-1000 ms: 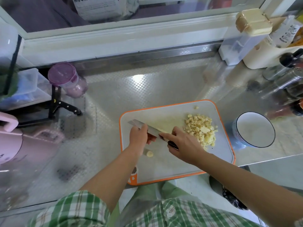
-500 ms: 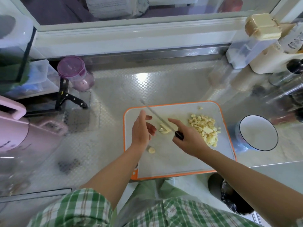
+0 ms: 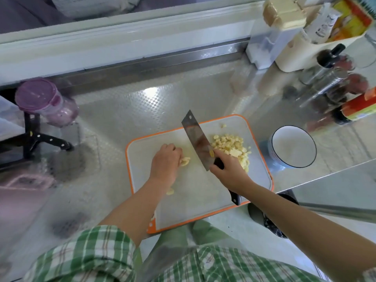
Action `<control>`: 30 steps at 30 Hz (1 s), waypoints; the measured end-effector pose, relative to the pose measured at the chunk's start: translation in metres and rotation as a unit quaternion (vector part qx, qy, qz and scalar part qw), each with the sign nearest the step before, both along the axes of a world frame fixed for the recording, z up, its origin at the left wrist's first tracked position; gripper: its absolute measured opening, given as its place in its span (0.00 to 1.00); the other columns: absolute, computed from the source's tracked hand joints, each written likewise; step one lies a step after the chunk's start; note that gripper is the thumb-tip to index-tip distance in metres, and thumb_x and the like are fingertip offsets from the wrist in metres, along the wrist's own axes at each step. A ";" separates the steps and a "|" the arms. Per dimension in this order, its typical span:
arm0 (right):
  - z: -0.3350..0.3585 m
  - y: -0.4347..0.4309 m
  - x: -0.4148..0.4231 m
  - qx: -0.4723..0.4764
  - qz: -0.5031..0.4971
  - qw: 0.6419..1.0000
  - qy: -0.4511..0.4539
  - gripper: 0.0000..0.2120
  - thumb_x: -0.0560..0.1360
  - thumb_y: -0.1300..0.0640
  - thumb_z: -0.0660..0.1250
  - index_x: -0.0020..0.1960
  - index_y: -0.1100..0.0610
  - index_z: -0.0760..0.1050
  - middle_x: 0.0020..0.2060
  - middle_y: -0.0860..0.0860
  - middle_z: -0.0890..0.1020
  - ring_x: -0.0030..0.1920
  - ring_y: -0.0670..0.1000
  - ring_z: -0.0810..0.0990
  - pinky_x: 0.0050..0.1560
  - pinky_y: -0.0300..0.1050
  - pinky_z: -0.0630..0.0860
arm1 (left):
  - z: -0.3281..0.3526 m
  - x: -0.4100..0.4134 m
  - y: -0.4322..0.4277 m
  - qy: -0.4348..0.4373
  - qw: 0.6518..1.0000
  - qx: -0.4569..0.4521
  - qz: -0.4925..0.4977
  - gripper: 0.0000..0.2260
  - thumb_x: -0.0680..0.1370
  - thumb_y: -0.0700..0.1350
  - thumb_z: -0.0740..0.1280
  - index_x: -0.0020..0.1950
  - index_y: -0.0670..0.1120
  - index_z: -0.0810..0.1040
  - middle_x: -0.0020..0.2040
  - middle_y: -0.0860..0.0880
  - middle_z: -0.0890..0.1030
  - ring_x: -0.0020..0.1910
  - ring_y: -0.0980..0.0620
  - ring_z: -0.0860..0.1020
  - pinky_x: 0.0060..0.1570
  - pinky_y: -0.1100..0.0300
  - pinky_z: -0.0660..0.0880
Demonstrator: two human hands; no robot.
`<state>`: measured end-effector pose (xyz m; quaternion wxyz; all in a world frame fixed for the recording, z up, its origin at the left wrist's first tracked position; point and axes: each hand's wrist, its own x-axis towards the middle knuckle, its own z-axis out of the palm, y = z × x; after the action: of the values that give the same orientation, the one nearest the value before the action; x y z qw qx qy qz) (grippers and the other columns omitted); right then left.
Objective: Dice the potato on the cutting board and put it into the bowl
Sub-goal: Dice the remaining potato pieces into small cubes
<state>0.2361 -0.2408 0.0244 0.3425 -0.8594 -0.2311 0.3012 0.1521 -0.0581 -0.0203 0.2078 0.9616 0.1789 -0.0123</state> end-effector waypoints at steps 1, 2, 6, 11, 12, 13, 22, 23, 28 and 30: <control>0.000 0.001 0.000 -0.001 0.000 1.000 0.002 0.07 0.74 0.60 0.63 0.42 0.61 0.66 0.29 0.50 0.66 0.29 0.48 0.63 0.31 0.41 0.61 | 0.001 0.001 0.002 0.003 1.000 -0.007 0.009 0.04 0.71 0.36 0.69 0.42 0.44 0.79 0.42 0.45 0.77 0.46 0.41 0.74 0.38 0.49 0.75; -0.001 0.002 0.000 -0.003 0.000 1.000 0.006 0.07 0.75 0.60 0.63 0.43 0.62 0.67 0.29 0.50 0.66 0.29 0.49 0.63 0.31 0.42 0.61 | 0.001 0.001 0.003 0.005 1.000 -0.014 0.018 0.04 0.71 0.37 0.69 0.42 0.45 0.79 0.42 0.45 0.77 0.47 0.42 0.74 0.38 0.51 0.74; -0.001 0.008 0.001 -0.008 0.005 1.000 0.006 0.05 0.75 0.61 0.63 0.46 0.62 0.69 0.29 0.51 0.68 0.30 0.49 0.64 0.31 0.43 0.62 | 0.003 0.003 0.008 0.020 0.998 -0.015 0.056 0.03 0.74 0.43 0.69 0.47 0.48 0.80 0.44 0.47 0.78 0.50 0.45 0.74 0.41 0.52 0.73; -0.008 0.016 -0.002 -0.032 0.028 0.999 -0.021 0.05 0.74 0.61 0.63 0.43 0.57 0.67 0.27 0.51 0.67 0.28 0.51 0.65 0.30 0.45 0.61 | 0.002 -0.006 0.007 0.020 0.999 -0.023 0.043 0.09 0.72 0.50 0.71 0.49 0.48 0.80 0.45 0.49 0.76 0.49 0.47 0.74 0.41 0.54 0.74; -0.010 0.016 -0.003 -0.042 0.037 0.998 -0.032 0.05 0.75 0.60 0.63 0.44 0.55 0.67 0.27 0.50 0.68 0.27 0.51 0.66 0.30 0.46 0.62 | 0.001 -0.009 0.006 0.015 0.999 -0.025 0.042 0.10 0.71 0.50 0.72 0.49 0.48 0.80 0.45 0.49 0.76 0.49 0.47 0.74 0.40 0.54 0.74; -0.012 0.017 -0.005 -0.050 0.042 0.997 -0.040 0.05 0.75 0.59 0.63 0.46 0.54 0.67 0.26 0.51 0.68 0.27 0.52 0.66 0.29 0.46 0.62 | 0.001 -0.012 0.005 0.014 0.999 -0.028 0.041 0.11 0.70 0.50 0.73 0.50 0.49 0.80 0.45 0.49 0.75 0.48 0.47 0.75 0.40 0.54 0.74; -0.021 0.020 -0.026 -0.108 0.065 0.987 -0.101 0.10 0.78 0.55 0.60 0.59 0.53 0.68 0.26 0.47 0.69 0.30 0.56 0.72 0.30 0.47 0.67 | 0.004 -0.012 -0.006 0.014 0.998 -0.038 0.056 0.13 0.72 0.51 0.71 0.54 0.48 0.77 0.46 0.49 0.73 0.49 0.48 0.73 0.40 0.54 0.73; -0.021 0.021 -0.026 -0.107 0.060 0.987 -0.102 0.07 0.79 0.54 0.60 0.56 0.53 0.69 0.26 0.47 0.68 0.30 0.56 0.72 0.29 0.47 0.67 | 0.003 -0.013 -0.006 0.005 0.998 -0.037 0.058 0.13 0.73 0.51 0.71 0.54 0.49 0.78 0.46 0.49 0.73 0.48 0.49 0.73 0.39 0.54 0.74; -0.016 0.027 -0.019 -0.100 0.045 0.987 -0.121 0.10 0.79 0.56 0.58 0.40 0.56 0.63 0.24 0.50 0.67 0.25 0.53 0.66 0.26 0.44 0.56 | -0.002 -0.015 -0.001 -0.014 0.998 -0.028 0.051 0.07 0.74 0.49 0.71 0.50 0.49 0.81 0.43 0.49 0.75 0.44 0.48 0.75 0.36 0.56 0.72; -0.013 0.027 -0.018 -0.092 0.040 0.988 -0.121 0.11 0.79 0.57 0.58 0.39 0.56 0.62 0.23 0.50 0.65 0.24 0.52 0.64 0.25 0.44 0.55 | -0.003 -0.012 0.000 -0.014 0.998 -0.024 0.061 0.06 0.74 0.44 0.70 0.50 0.48 0.81 0.44 0.49 0.76 0.45 0.47 0.76 0.37 0.56 0.71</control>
<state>0.2177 -0.2140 0.0118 0.2192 -0.9076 -0.2759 0.2283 0.1402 -0.0585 -0.0233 0.2333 0.9437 0.2343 0.0095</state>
